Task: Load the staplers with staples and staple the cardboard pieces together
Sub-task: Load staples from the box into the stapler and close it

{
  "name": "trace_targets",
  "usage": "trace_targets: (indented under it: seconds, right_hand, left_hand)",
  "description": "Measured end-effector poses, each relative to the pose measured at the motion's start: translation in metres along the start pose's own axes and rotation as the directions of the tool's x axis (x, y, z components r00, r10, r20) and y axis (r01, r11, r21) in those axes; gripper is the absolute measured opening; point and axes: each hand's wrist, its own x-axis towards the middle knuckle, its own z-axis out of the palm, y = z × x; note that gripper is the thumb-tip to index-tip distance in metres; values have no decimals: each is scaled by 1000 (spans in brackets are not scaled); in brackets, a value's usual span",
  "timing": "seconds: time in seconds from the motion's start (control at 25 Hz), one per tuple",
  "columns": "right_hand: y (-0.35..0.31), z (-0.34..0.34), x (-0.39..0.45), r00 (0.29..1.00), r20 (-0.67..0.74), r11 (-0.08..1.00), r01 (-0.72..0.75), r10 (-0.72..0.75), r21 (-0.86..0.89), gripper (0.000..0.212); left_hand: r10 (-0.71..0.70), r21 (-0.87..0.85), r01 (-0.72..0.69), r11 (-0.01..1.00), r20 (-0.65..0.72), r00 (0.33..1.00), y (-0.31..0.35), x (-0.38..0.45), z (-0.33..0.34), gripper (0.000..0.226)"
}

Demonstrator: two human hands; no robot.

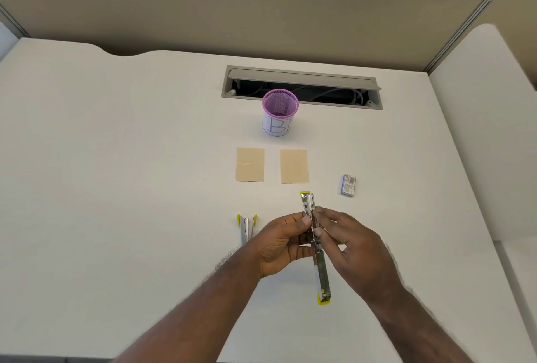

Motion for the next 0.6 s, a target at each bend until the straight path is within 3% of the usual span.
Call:
trace_targets:
  seconds: [0.12, 0.2, 0.28, 0.32, 0.4, 0.48, 0.52, 0.6]
  right_hand:
    - [7, -4, -5, 966, 85, 942, -256, 243, 217, 37]
    - [15, -10, -11, 870, 323, 838, -464, 371, 287, 51]
    - [21, -11, -26, 752, 560, 763, -573, 346, 298, 69]
    - [20, -10, -33, 729, 607, 751, -583, 315, 310, 69]
    - [18, -7, -42, 762, 558, 742, -574, 329, 346, 53]
    - [20, -8, -40, 800, 414, 707, -588, 435, 393, 34]
    - [22, -12, -39, 793, 386, 670, -607, 472, 428, 32]
    - [23, -19, -37, 786, 435, 669, -609, 438, 427, 47]
  left_hand:
    - [17, -43, -18, 999, -27, 1000, 2, -1, -1, 21]
    - [41, -76, -46, 996, -68, 997, 6, -1, -2, 19]
    - [72, -89, -81, 993, -102, 992, 8, 0, -4, 19]
    - [87, -88, -97, 991, -113, 990, 10, 0, -5, 18]
    - [103, -73, -113, 991, -121, 987, 11, 2, -7, 17]
    - [112, -53, -120, 991, -124, 986, 10, 3, -8, 16]
    - [120, -57, -128, 990, -128, 985, 9, 4, -8, 15]
    - [141, -98, -156, 983, -142, 980, 6, 6, -8, 16]
